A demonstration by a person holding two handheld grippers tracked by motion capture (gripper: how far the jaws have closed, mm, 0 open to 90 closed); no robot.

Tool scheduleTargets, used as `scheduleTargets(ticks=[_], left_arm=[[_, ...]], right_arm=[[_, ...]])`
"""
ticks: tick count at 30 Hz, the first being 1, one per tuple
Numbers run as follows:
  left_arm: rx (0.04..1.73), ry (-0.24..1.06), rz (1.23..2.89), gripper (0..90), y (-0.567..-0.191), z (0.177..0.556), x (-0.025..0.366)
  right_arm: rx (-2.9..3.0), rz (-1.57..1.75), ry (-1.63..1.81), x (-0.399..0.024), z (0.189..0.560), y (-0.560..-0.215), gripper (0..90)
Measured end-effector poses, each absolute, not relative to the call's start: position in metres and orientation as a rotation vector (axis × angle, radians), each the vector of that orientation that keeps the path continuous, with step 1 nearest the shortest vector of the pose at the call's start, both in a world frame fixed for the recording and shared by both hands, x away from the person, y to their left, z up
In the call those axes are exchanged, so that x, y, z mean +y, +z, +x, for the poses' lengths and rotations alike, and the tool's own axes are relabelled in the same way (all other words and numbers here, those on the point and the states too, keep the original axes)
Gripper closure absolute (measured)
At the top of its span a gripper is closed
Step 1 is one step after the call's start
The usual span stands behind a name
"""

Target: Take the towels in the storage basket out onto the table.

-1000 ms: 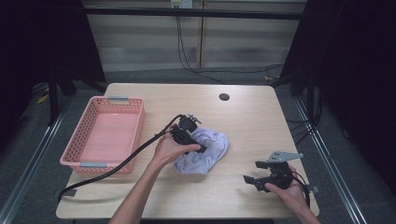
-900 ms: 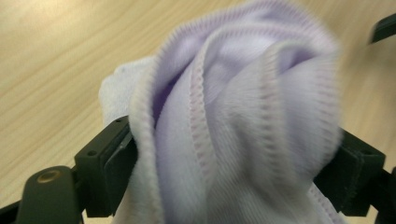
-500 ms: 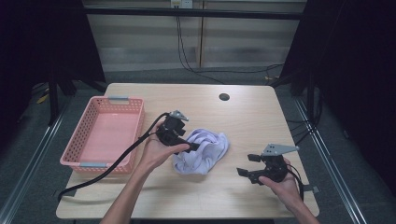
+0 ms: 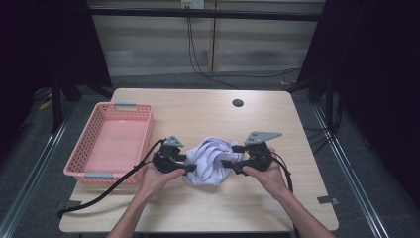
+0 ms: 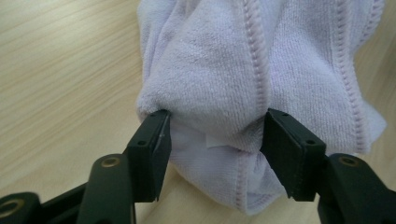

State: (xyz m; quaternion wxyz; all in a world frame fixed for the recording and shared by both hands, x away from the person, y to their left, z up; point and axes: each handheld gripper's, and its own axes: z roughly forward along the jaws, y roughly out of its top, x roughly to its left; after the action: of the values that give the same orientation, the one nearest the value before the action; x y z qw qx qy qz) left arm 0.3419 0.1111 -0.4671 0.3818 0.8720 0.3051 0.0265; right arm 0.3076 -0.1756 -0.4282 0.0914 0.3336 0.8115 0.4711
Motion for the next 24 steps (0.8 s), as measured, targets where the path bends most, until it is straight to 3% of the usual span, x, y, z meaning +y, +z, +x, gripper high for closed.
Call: scheduleTargets(ticks=[3,6,11,17,19,24], left_arm=[[0.745,0.016,2.221,70.2,-0.47,0.339,0.109],[0.705,-0.038,2.223,79.2,-0.471,0.334,0.107],[0.638,-0.144,2.171,84.4,-0.463,0.325,0.106],[0.57,-0.146,2.114,85.9,-0.445,0.319,0.11],[0.569,-0.112,2.092,86.4,-0.438,0.319,0.115],[0.629,-0.049,1.994,86.9,-0.421,0.322,0.136]], right_arm=[[2.395,0.978,1.438,-0.163,0.316,-0.424,28.6],[2.425,0.981,1.435,-0.153,0.322,-0.432,30.0],[2.478,0.998,1.355,-0.146,0.323,-0.453,35.5],[2.457,1.009,1.325,-0.149,0.32,-0.455,68.0],[2.431,1.029,1.305,-0.153,0.32,-0.451,72.8],[2.343,1.114,1.319,-0.176,0.324,-0.44,74.8]])
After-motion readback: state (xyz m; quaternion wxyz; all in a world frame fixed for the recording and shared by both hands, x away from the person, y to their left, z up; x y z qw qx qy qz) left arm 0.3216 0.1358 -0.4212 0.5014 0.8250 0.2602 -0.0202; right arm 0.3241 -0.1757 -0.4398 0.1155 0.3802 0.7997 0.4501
